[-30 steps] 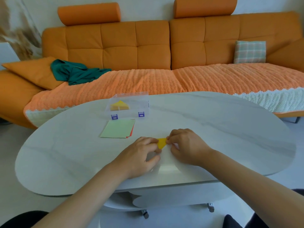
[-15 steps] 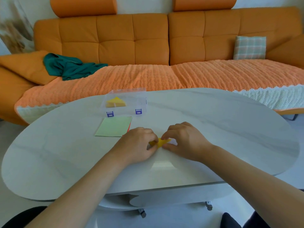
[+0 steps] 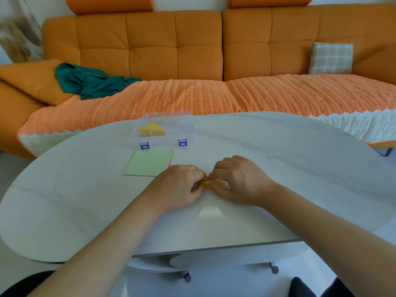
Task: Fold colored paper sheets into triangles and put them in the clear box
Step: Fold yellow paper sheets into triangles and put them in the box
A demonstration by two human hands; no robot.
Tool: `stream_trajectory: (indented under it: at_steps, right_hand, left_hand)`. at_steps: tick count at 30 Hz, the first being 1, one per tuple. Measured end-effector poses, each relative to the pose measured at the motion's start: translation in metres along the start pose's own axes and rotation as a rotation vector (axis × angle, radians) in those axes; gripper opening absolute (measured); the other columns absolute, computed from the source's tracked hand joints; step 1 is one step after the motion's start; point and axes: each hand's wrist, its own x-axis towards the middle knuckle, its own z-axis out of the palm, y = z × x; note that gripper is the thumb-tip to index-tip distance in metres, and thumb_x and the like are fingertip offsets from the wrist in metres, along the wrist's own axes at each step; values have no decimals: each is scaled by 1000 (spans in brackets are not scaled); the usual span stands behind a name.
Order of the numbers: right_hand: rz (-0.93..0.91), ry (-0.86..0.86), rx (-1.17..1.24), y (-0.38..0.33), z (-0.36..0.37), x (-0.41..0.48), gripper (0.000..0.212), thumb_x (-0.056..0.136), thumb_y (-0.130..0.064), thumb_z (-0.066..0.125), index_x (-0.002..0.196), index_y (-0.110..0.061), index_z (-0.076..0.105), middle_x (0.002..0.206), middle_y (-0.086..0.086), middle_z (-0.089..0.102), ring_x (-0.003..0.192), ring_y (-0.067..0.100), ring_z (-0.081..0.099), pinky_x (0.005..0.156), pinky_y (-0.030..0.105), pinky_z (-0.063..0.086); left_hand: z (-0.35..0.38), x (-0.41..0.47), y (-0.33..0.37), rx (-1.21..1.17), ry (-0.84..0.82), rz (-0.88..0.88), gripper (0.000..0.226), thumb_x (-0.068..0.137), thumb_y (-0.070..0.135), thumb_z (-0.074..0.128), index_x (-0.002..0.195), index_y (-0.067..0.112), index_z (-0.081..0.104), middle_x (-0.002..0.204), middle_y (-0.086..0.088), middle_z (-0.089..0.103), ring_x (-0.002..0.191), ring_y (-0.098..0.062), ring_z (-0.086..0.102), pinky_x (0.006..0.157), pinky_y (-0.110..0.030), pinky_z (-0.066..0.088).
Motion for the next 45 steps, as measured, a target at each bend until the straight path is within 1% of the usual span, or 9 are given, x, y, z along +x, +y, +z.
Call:
stream_trajectory:
  at_steps: [3,7,10,17,22,27,34,39,45]
  right_hand:
    - [11,-45,78,2,-2,1,30,94,-47,54,96,-26,75,88,-6,68,72,19,60,57,33,49]
    - [-98,5,-81,4,3,2,31,100,-36,49,88,-19,73,75,-1,64,65,23,58,54,33,46]
    - [-73,67,-98,-2,5,4,30,100,-27,49,82,-17,71,69,-2,61,61,24,56,58,37,45]
    - [490,44,505,-20,-21,14,11,91,-26,66,85,-28,75,80,-16,71,76,5,64,73,24,52]
    - [643,-63,792,-25,-46,24,17,94,-22,65,81,-22,76,73,-1,73,70,12,67,68,26,52]
    - [677,-96,769,-27,-50,23,16,91,-22,66,78,-23,74,74,-2,73,67,7,63,67,31,53]
    - [647,-73,664,-31,-49,24,11,82,-24,69,72,-27,72,74,-10,72,74,17,67,72,37,59]
    - [587,-132,588,-23,-50,24,10,83,-25,69,73,-29,71,74,-11,71,73,7,65,73,30,58]
    - [579,-149,557,-4,-49,20,10,86,-19,69,78,-23,73,75,-9,71,69,2,63,69,18,54]
  left_hand:
    - [-1,-1,-3,-38,-11,-16,22,85,31,57,92,20,75,78,6,67,71,-14,61,62,-31,51]
    - [1,-3,-5,-102,-7,-78,31,80,50,60,91,24,73,82,9,66,76,-9,60,67,-27,50]
    - [3,-3,-4,-162,61,-111,19,84,39,66,89,22,72,76,9,65,69,-8,57,63,-27,48]
    - [-12,1,7,-445,166,-398,9,90,26,70,83,27,76,74,14,72,71,-5,68,70,-28,55]
    - [-33,7,19,-776,81,-564,13,92,15,68,82,14,76,74,-2,76,72,-16,73,72,-32,61]
    - [-36,9,27,-803,21,-616,13,91,14,69,82,9,76,75,-5,77,73,-17,74,71,-29,62]
    - [-29,8,26,-723,76,-587,15,86,14,73,71,14,74,67,-2,74,64,-13,70,75,-42,63]
    - [-30,8,24,-658,60,-555,18,83,13,72,65,16,71,63,-2,71,61,-14,69,77,-49,61]
    - [-37,7,10,-674,59,-570,21,86,8,71,64,11,69,66,-8,72,63,-15,67,74,-41,63]
